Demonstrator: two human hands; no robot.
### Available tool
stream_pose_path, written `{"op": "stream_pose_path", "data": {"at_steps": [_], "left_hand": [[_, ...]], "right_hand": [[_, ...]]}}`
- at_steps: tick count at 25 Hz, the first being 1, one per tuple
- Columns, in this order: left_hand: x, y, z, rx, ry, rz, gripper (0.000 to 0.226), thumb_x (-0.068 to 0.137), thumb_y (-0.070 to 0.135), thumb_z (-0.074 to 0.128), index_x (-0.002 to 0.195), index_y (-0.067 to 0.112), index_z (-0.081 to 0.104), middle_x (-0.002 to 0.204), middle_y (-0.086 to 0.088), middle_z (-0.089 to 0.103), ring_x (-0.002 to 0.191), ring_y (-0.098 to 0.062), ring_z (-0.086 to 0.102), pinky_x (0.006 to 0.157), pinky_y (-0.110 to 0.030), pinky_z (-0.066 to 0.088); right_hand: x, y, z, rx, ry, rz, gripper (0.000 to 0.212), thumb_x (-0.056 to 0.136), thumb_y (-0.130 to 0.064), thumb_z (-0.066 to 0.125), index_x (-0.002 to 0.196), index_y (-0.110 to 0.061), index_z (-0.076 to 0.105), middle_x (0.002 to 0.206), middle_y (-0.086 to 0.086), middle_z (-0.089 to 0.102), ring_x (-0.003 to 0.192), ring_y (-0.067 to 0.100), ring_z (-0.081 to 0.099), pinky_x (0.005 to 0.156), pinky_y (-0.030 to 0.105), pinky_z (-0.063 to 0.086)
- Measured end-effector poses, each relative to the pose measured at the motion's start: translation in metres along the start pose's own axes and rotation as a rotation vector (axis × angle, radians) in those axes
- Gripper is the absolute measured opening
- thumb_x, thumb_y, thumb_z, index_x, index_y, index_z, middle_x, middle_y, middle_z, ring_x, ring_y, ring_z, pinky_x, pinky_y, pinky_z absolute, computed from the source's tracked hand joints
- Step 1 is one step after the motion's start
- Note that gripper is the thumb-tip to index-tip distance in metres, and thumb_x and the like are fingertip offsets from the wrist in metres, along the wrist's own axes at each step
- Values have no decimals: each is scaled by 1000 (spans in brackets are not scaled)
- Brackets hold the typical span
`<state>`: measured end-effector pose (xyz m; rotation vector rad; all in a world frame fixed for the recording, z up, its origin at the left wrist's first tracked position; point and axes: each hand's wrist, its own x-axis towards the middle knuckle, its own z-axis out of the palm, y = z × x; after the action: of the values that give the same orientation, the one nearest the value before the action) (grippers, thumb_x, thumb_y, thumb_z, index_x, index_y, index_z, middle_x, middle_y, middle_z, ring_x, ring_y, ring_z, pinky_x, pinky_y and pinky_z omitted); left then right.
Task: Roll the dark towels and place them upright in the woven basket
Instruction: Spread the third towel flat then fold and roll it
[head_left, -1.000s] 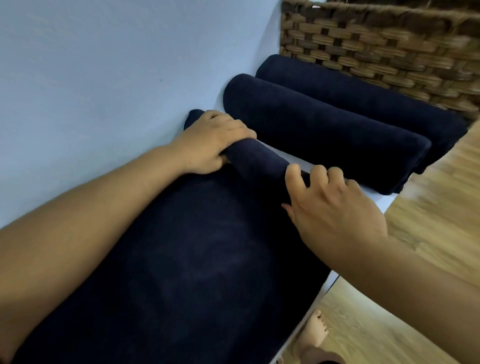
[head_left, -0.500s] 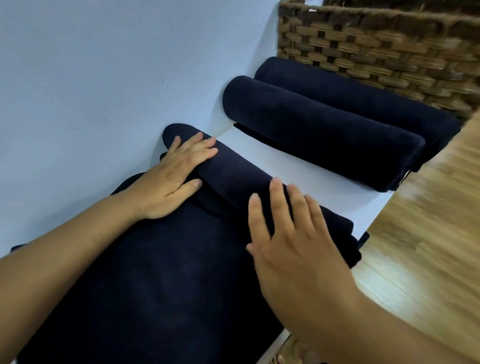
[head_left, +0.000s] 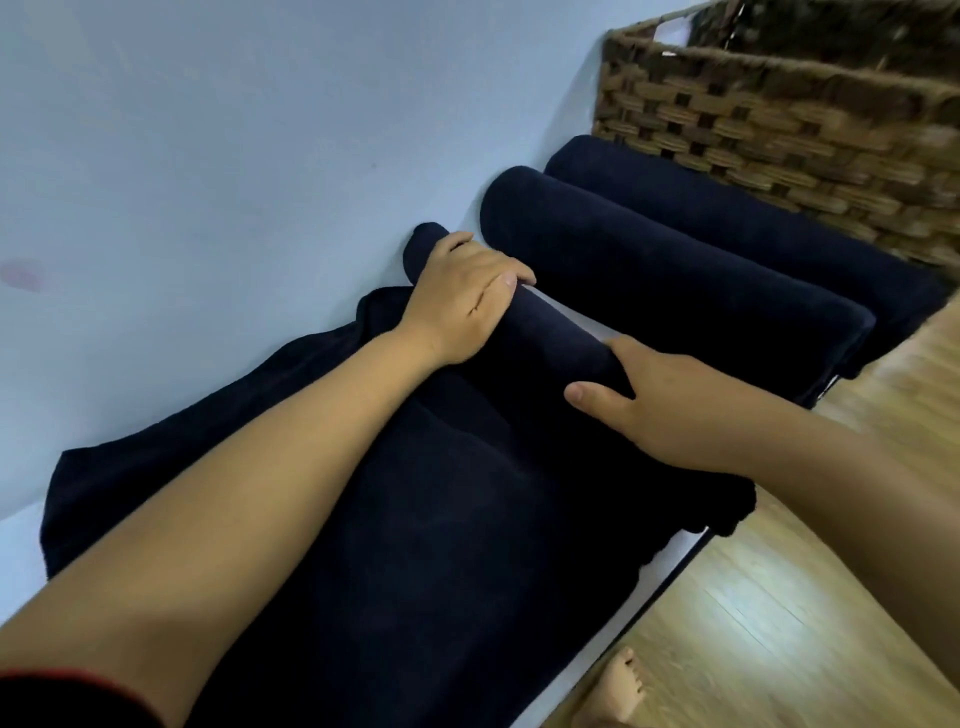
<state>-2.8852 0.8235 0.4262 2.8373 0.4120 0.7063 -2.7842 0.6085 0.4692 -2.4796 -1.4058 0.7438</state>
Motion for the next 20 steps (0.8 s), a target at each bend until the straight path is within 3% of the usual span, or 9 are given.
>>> {"op": "stream_pose_path", "data": {"at_steps": [3,5,7,9,11,13,15,18,20], "left_hand": [[-6,-11,7,-62,39,38,49,95,25,25,113,16,70,115,5,69,115,-14,56,118,-37,15],[-13,-16,4,-113,33,34,48,95,23,26,120,16,66,125,3,65,127,-16,50,121,-39,9],[-18,-19,0,-168,23,19,50,93,23,25,125,16,64,132,2,61,136,-19,43,121,-44,6],[-25,-19,-3,-209,15,-6,52,93,24,24,129,17,61,137,2,58,140,-18,37,121,-47,5],[-30,-17,-6,-224,23,-26,51,96,28,24,131,19,60,139,2,56,141,-17,34,121,-49,5],[-35,-15,-7,-193,38,-30,48,100,32,25,129,23,62,139,4,56,141,-16,35,121,-51,6],[-43,-16,-9,-143,12,-17,48,101,33,24,130,24,61,141,4,54,143,-17,32,121,-52,5],[-57,-23,-17,-96,-68,-3,50,103,36,21,138,23,54,149,2,45,148,-18,21,122,-51,0],[-59,-20,-18,-85,-79,-21,51,103,37,19,142,22,49,154,1,38,150,-17,15,121,-50,-2]], "right_hand": [[-12,-13,10,-167,67,13,52,95,-62,36,124,-19,35,107,6,55,92,22,56,77,34,46],[-23,-29,29,-382,228,-9,52,99,-54,34,130,-12,29,112,15,51,96,29,51,73,34,38],[-29,-46,53,-623,416,-3,50,102,-36,35,138,-3,28,109,21,52,86,32,48,66,37,35],[-36,-60,69,-750,388,26,48,97,-20,27,140,3,30,104,27,53,82,34,50,64,41,40],[-39,-61,78,-825,387,27,53,97,-25,30,141,5,31,104,29,53,84,38,51,66,44,42],[-46,-54,70,-737,444,-66,59,95,-37,40,136,4,43,98,27,56,81,39,52,63,44,40],[-48,-44,47,-479,404,-154,57,92,-50,42,135,-12,47,103,16,55,89,33,53,68,43,44],[-43,-28,16,-23,94,-34,71,86,-69,44,144,-38,18,124,1,47,113,23,49,92,38,46],[-41,-27,24,-120,108,-65,79,88,-68,44,149,-34,6,123,3,51,110,25,53,91,38,46]]}}
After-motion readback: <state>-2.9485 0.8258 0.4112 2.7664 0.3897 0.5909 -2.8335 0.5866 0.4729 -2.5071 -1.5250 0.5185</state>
